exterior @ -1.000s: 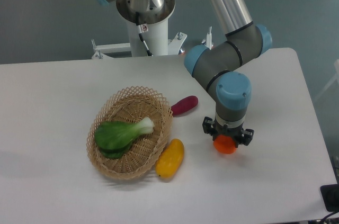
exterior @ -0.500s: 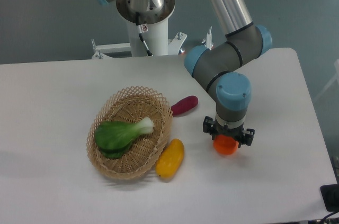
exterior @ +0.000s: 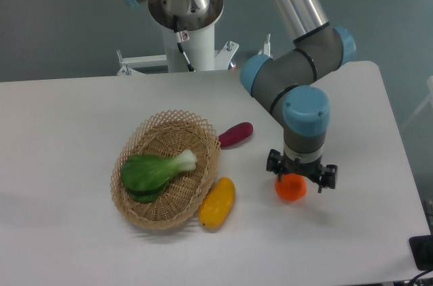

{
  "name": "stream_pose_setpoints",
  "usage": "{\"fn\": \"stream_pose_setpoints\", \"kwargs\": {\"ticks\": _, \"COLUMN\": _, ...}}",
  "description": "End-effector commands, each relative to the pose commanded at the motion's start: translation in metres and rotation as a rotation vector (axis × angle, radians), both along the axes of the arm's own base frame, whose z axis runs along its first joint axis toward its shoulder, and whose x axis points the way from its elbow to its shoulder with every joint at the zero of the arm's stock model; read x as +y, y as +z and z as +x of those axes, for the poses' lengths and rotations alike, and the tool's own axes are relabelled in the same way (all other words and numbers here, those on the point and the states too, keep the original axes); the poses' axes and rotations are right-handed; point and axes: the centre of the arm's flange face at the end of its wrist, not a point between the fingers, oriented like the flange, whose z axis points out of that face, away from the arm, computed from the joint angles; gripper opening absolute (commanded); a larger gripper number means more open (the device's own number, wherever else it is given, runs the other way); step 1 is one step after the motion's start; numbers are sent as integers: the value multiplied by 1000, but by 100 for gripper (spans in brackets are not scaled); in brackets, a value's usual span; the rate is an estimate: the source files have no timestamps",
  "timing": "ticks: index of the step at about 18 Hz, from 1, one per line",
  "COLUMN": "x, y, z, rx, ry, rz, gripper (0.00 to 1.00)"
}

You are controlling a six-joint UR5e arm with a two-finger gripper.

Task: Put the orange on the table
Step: 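Open the gripper to release the orange onto the table, then raise the open gripper up and away from the orange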

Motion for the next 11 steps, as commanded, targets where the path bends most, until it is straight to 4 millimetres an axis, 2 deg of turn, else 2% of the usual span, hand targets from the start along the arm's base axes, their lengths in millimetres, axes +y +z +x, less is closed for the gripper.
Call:
{"fn": "stream_pose_setpoints", "kwargs": {"ticks": 2, "x": 0, "y": 9, "z": -7, "rx": 15, "ry": 5, "rz": 13, "gripper": 99}}
{"fn": "stream_pose_setpoints", "kwargs": {"ticks": 4, "x": -12, "y": 28, "z": -17, "rx": 36, "ry": 18, "rz": 31, "gripper": 99}}
{"fn": "stream_pose_setpoints", "kwargs": {"ticks": 11, "x": -21, "y": 52, "z": -23, "rx": 66, "ry": -28, "rz": 44, "gripper": 99}}
